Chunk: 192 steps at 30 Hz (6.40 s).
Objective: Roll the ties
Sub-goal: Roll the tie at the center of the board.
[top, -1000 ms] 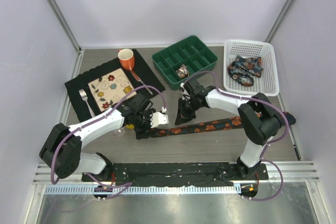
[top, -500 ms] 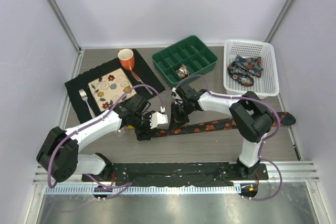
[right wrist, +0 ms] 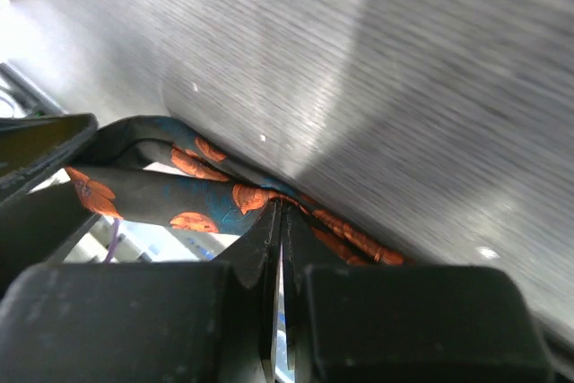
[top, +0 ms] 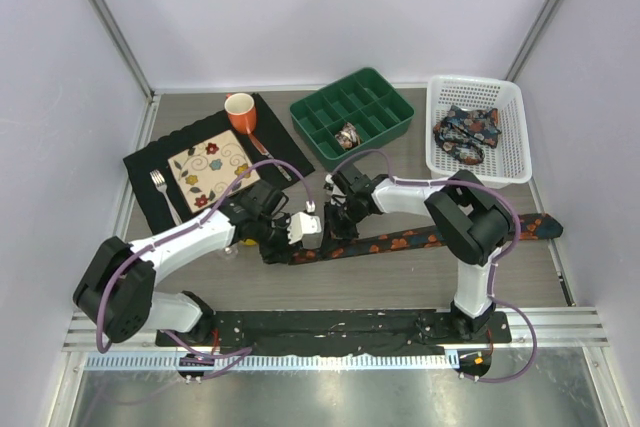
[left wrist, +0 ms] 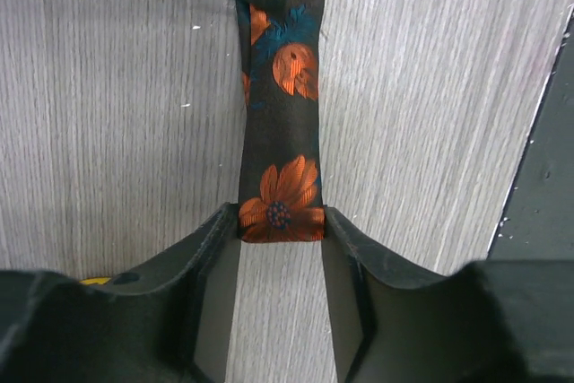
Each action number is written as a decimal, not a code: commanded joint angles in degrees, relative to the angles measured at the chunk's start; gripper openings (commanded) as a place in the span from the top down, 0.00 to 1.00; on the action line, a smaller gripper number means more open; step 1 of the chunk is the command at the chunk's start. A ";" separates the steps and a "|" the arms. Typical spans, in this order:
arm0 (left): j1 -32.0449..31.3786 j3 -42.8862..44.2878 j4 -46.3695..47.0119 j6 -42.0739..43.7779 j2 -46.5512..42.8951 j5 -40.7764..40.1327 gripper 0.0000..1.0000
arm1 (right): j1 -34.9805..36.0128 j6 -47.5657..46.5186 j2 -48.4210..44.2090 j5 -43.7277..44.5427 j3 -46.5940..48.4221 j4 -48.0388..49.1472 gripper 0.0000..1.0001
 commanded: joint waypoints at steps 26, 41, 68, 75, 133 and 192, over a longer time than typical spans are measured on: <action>-9.75 7.58 15.13 -11.69 12.12 -0.88 0.60 | -0.01 -0.66 -0.32 1.31 -1.47 2.60 0.94; -9.83 11.72 7.29 -7.39 14.85 -0.80 0.65 | -4.49 0.40 -12.18 -2.39 -6.47 -0.03 0.74; -10.45 12.95 10.10 -9.14 18.36 1.84 0.62 | -5.81 9.02 -12.01 -11.88 -15.53 22.29 0.59; -10.54 13.66 10.19 -9.58 19.51 1.84 0.62 | -5.81 6.56 -10.78 -11.89 -14.39 20.11 0.70; -9.92 9.43 11.78 -2.81 9.31 2.89 0.58 | -9.07 1.98 -4.10 -6.61 -14.65 14.38 0.99; -13.08 20.95 2.63 -0.97 29.00 1.92 0.66 | -13.99 -1.00 -9.46 -10.75 -16.50 14.56 0.99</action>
